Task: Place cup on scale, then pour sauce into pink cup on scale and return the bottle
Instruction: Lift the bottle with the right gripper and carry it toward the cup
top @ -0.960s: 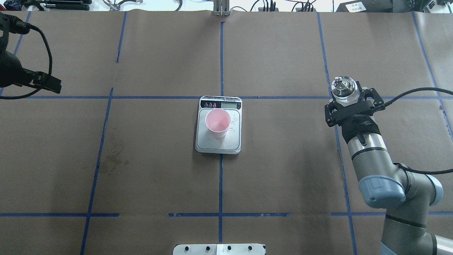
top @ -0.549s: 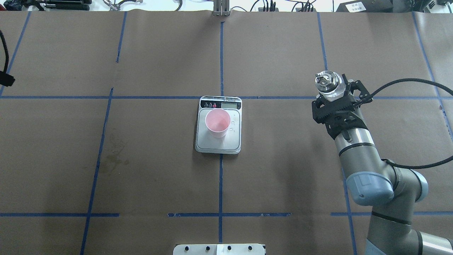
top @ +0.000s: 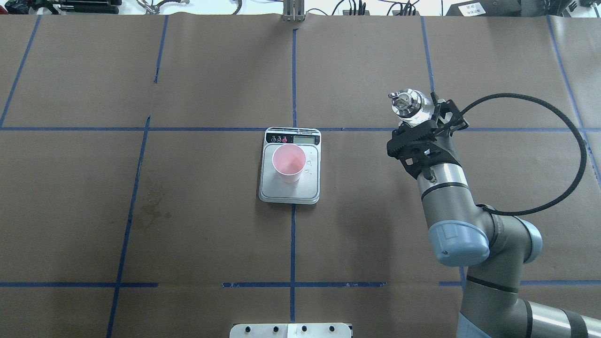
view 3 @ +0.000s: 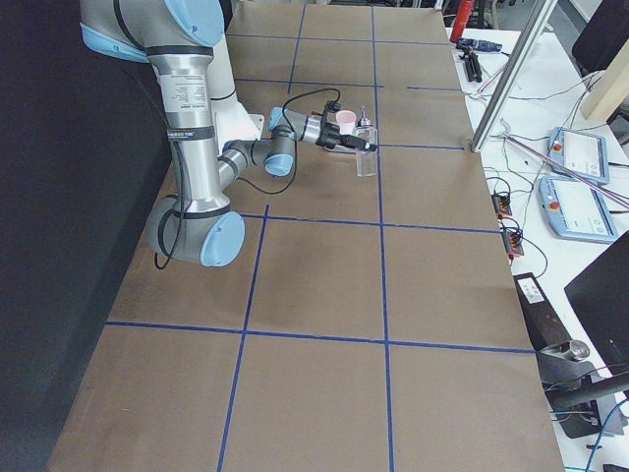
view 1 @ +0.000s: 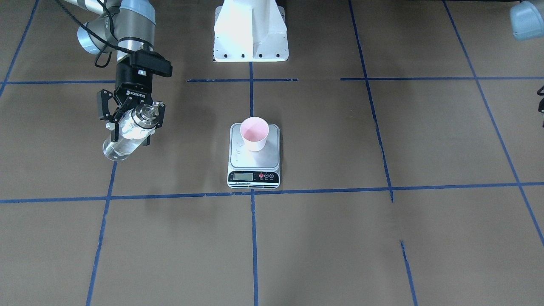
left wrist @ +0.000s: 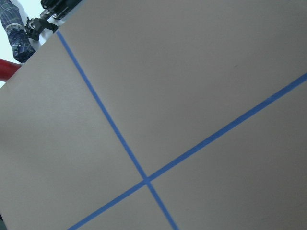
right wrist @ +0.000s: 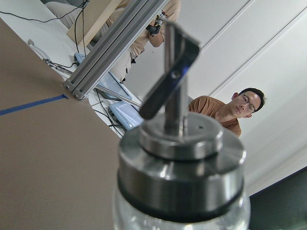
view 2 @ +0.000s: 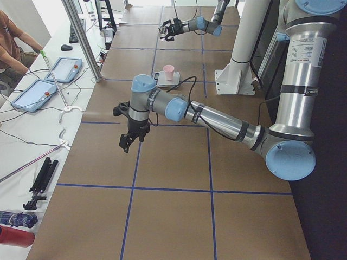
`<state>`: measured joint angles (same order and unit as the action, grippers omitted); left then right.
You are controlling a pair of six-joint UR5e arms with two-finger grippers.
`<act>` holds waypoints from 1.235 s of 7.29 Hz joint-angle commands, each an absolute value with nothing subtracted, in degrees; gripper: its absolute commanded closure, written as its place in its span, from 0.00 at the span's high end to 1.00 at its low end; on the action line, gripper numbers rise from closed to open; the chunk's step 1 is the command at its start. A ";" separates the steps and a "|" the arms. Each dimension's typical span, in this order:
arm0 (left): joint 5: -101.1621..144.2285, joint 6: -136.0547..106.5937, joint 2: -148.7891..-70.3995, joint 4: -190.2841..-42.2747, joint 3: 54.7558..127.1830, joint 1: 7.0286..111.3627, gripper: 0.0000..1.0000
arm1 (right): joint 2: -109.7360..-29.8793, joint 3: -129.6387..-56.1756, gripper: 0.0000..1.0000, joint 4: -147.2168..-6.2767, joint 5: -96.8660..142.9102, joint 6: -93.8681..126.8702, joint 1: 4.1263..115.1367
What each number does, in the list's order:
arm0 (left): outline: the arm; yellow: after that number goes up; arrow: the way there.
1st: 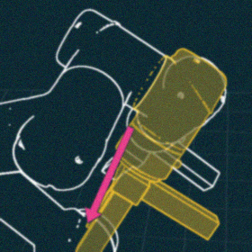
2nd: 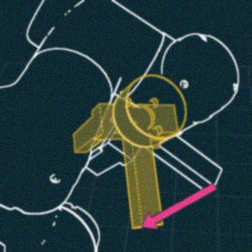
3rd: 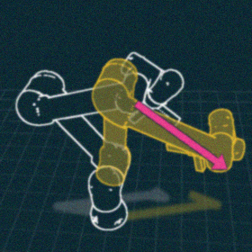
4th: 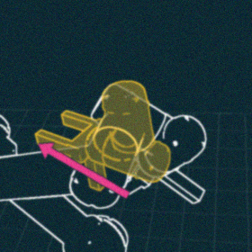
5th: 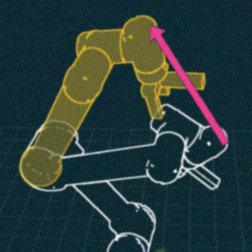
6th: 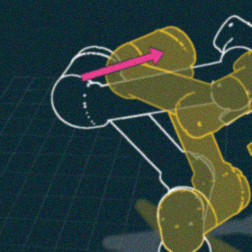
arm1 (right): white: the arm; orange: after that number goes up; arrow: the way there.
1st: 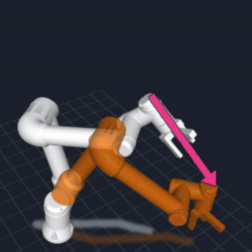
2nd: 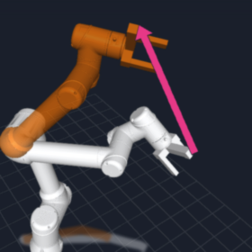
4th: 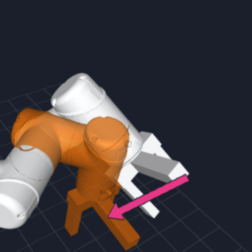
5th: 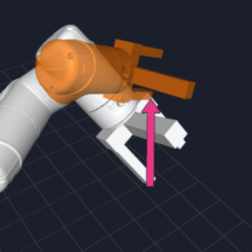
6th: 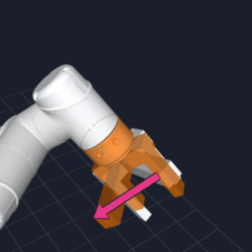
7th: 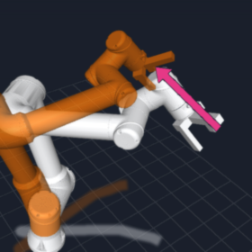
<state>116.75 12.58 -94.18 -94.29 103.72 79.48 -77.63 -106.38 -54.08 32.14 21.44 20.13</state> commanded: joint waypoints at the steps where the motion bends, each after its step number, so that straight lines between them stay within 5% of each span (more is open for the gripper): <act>1: 118.55 13.71 -94.74 -97.29 98.55 82.69 1.00 | -71.75 -99.89 0.00 -55.90 28.59 21.62 18.73; 9: 123.57 17.23 -93.78 -103.80 89.39 88.86 1.00 | -64.86 -92.11 0.00 -62.04 21.28 21.01 13.54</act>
